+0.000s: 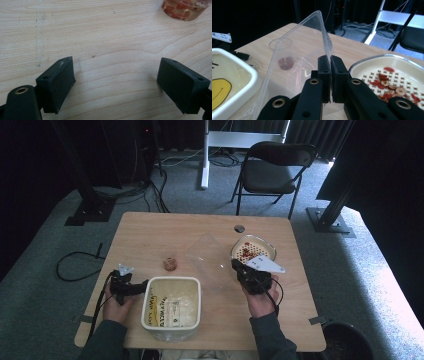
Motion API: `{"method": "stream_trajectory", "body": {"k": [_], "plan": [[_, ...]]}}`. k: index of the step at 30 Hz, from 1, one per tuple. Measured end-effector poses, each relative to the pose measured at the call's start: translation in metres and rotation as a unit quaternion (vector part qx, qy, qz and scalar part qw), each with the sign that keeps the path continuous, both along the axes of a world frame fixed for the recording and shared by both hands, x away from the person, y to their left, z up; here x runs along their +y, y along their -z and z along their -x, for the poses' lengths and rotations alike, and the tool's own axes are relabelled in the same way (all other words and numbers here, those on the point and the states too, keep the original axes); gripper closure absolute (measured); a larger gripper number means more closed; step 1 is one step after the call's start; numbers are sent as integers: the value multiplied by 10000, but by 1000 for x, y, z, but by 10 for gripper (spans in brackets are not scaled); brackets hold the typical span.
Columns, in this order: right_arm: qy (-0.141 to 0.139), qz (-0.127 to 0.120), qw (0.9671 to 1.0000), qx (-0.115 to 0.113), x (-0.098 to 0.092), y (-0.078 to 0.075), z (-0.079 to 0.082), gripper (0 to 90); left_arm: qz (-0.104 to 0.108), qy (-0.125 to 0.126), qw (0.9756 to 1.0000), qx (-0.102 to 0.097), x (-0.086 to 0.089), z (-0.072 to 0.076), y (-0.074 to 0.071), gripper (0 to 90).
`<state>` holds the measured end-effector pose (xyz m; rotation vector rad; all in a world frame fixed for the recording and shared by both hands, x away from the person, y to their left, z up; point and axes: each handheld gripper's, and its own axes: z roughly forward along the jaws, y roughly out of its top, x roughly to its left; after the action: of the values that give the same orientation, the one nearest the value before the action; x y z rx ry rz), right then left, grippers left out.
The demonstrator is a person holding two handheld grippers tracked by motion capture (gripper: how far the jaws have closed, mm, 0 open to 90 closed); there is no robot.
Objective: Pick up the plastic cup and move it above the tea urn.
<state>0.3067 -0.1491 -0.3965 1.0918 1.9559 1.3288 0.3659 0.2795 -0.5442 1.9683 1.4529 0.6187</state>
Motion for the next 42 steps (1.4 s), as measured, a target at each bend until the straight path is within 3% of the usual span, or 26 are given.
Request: {"method": "stream_trajectory", "body": {"k": [5,11,14,17,23,28,29,31,33,36,37,39,40,42], "plan": [[-27,-203,9998,24,-7,-8,0,876,-1,0,10000,0,0,0,0,151],[-287,-486,9984,87,-13,-17,8,875,-5,0,10000,-6,0,0,0,151],[-656,-631,9958,115,-12,-24,21,875,-3,3,10000,3,0,0,0,151],[-820,-672,9943,139,-12,-28,27,875,0,1,10000,-1,0,0,0,151],[-1483,-876,9843,397,-6,-33,41,874,0,0,10000,1,0,0,0,151],[-1916,-1099,9731,657,-4,-33,40,873,-2,4,10000,8,0,0,0,151],[-1916,-1099,9731,657,-4,-33,40,873,-2,4,10000,8,0,0,0,151],[-2046,-1154,9688,797,-2,-31,38,872,1,1,10000,1,0,0,0,151],[-2092,-1112,9676,869,0,-30,37,872,0,0,10000,0,0,0,0,151],[-2354,-1095,9593,1110,6,-29,33,859,-2,1,10000,-1,0,0,0,151],[-2442,-1085,9566,1162,10,-28,33,838,-2,1,10000,-1,0,0,0,151],[-2606,-1165,9503,1245,16,-27,31,662,0,0,10000,-2,0,0,0,151],[-2587,-1202,9503,1246,17,-27,30,613,-1,-2,10000,-3,0,0,0,151],[-2610,-1419,9469,1229,17,-27,29,554,-1,0,10000,-3,0,0,0,151]]}}
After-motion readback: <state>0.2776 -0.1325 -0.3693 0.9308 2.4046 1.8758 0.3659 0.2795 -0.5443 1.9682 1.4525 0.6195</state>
